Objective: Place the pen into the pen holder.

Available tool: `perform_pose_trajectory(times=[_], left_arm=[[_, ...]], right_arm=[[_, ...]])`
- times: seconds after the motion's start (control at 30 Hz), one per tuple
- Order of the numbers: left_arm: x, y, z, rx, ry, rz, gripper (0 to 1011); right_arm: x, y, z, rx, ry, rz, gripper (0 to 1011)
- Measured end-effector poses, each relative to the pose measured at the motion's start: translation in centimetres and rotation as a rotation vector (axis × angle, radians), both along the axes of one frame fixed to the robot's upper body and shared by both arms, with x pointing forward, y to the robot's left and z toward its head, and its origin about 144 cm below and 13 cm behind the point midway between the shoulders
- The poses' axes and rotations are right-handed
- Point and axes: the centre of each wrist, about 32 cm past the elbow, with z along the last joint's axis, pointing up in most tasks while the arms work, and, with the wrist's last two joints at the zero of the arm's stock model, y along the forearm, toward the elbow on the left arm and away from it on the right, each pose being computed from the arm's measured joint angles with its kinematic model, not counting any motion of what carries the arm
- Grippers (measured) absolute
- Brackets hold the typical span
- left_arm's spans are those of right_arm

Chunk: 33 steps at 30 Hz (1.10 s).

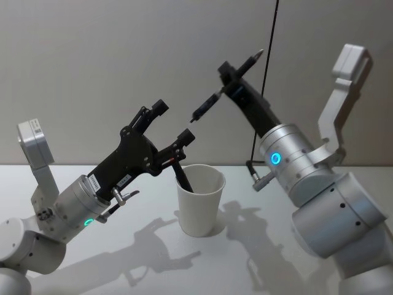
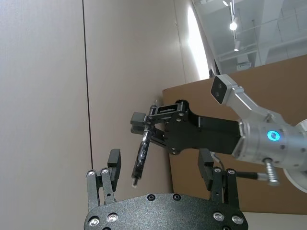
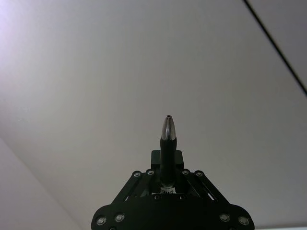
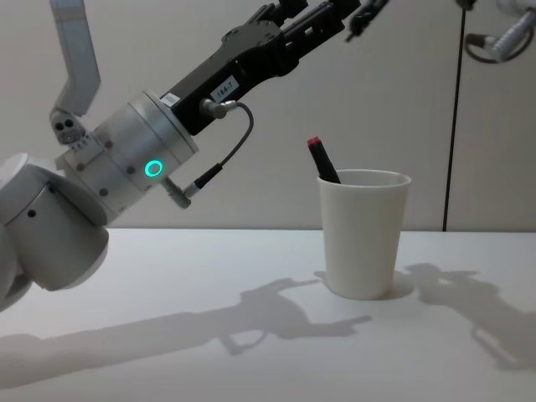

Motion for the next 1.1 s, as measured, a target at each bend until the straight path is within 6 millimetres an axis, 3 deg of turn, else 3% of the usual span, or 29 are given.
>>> perform_pose_trajectory(times=[0.37, 1.1], left_arm=[[-0.5, 0.8, 0.6, 0.020, -0.007, 0.041, 1003], [-4.5, 7.1, 6.3, 0.240, 0.013, 0.279, 1003]], right_arm=[[1.0, -1.7, -0.4, -0.049, -0.032, -0.046, 135], [0.0, -0.9, -3.9, -0.203, -0.033, -0.018, 135]])
